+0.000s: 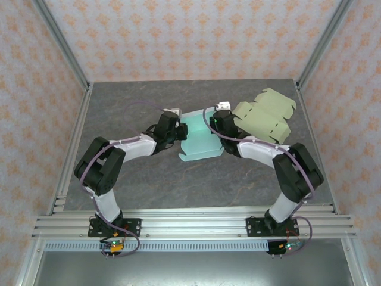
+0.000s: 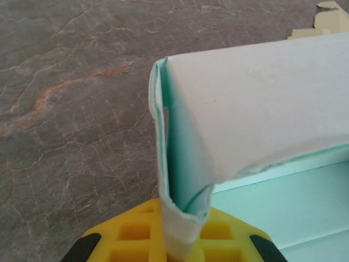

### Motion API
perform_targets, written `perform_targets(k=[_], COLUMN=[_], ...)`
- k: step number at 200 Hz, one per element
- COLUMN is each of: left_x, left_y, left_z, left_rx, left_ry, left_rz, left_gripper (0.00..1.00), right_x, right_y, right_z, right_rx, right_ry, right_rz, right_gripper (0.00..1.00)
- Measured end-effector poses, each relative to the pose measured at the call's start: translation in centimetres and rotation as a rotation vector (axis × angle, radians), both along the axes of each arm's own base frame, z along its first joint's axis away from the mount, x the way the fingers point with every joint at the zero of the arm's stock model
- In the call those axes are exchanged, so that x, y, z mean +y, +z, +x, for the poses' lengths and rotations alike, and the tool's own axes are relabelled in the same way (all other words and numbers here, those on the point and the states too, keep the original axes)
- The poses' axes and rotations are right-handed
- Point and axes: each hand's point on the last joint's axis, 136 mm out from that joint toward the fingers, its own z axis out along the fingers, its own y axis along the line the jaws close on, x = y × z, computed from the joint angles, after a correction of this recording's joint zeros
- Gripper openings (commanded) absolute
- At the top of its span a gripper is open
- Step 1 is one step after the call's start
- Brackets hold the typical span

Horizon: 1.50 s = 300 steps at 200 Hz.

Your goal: Fold the paper box

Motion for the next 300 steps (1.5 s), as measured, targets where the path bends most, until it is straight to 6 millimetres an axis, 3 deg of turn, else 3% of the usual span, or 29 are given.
perform_targets(k=[31,62,83,122,148,163,203,239,300], left_x=[-0.1,-1.1,-1.3,-0.6,0.0,0.3,0.7,0.8,1.3], left_y=[-0.5,-0.5,-0.1,0.4,0.3,0.6,0.5,0.6,1.7], left_z=[-0.6,-1.6,-2.0,-1.9,-2.1,-2.0,-2.4,-2.4,-1.5], left_rx=[0.035,0.042,0.052,0.076,0.085,0.077,0.094,0.107,0.097], left_ry=[0.075,0.109,0.128,0.170,0.195,0.207,0.209,0.222,0.237], left_rz=[-0.010,-0.005,-0.004,0.020,0.042,0.057,0.083,0.079,0.060], left_gripper=[0.00,0.00,0.00,0.00,0.00,0.00,0.00,0.00,0.00], right_x=[0.5,-0.4,-0.9,0.0,0.5,0.6,0.7,1.0,0.1], right_y=[-0.2,-0.5,-0.5,-0.6,-1.1,-1.8,-1.9,-0.7,2.4], right_z=[0.0,0.8,0.8,1.0,1.1,1.0,0.3,-0.4,-2.6], right_rx=[-0.025,-0.031,-0.036,-0.038,-0.008,0.023,0.060,0.059,0.066], right_ry=[-0.079,-0.177,-0.208,-0.170,-0.116,-0.088,-0.052,0.009,0.247], right_rz=[-0.056,-0.124,-0.152,-0.146,-0.127,-0.118,-0.005,0.142,0.336], right_gripper=[0.36,0.28,0.30,0.25,0.13,0.11,0.24,0.47,0.59])
